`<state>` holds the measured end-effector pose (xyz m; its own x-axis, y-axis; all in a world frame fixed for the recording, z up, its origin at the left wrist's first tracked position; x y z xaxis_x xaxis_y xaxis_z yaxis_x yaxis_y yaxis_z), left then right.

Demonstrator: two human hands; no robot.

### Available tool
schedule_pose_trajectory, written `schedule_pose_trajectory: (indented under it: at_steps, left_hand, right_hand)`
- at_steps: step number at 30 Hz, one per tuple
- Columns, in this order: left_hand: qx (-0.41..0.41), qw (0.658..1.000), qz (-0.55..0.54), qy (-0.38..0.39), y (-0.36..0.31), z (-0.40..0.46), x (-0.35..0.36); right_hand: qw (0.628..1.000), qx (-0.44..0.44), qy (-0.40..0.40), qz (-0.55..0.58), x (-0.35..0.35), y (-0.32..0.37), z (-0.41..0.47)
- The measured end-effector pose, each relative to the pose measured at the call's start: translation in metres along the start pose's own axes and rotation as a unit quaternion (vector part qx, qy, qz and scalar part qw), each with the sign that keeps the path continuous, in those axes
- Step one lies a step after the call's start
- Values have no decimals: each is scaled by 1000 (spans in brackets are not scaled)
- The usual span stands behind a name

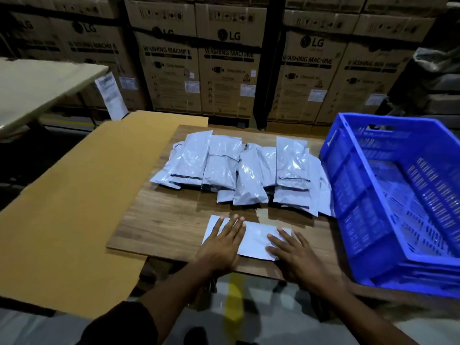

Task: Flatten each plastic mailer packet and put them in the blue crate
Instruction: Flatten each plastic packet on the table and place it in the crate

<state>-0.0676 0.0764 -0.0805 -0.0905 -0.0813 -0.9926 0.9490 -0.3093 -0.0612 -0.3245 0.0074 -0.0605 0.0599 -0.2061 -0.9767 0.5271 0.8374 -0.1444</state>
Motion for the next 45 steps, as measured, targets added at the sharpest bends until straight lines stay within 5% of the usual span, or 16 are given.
schedule_pose_trajectory:
  at_steps: [9, 14, 37, 45]
  left_hand:
    - [-62, 993, -76, -60, -35, 17, -18]
    - [-118, 988, -91, -28, -39, 15, 12]
    - [-143, 976, -159, -31, -33, 7, 31]
    - [-255, 956, -133, -54, -5, -14, 26]
  right_hand:
    - [990, 135, 10, 47, -10, 18, 25]
    - [990, 123, 74, 12, 16, 43, 35]
    - [988, 122, 94, 14, 29, 45, 29]
    - [987, 115, 113, 18, 25, 44, 27]
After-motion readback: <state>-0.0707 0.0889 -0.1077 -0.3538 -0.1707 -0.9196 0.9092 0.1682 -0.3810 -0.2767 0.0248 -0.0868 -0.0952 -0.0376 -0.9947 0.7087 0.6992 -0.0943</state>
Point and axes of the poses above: each hand's wrist, its own z-axis towards the middle knuckle, its own x-axis out of the palm, y = z × x, the point moved 1 cm from there along z, towards the middle knuckle, and after that the axes turned 11 degrees about -z, right-handed, at the moved point
